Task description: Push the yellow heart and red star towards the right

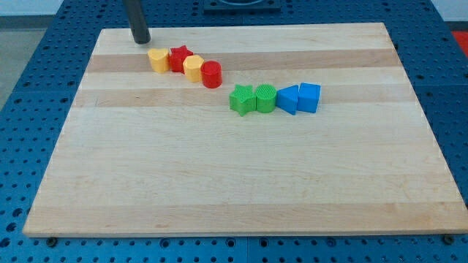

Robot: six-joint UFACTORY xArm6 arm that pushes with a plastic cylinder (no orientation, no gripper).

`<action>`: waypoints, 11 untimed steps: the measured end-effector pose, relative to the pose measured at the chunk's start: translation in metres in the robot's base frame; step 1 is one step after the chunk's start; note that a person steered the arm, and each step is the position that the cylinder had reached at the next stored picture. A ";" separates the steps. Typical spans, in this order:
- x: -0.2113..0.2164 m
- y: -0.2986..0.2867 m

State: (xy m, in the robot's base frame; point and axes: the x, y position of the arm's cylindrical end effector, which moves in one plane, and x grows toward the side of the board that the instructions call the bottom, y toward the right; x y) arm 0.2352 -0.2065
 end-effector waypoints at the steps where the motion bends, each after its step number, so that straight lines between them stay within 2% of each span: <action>1: 0.022 0.000; 3: 0.053 0.000; 6: 0.071 0.122; 7: 0.078 0.098; 8: 0.110 0.069; 9: 0.173 0.087; 10: 0.218 0.145; 11: 0.227 0.194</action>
State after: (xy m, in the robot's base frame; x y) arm 0.4627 -0.0129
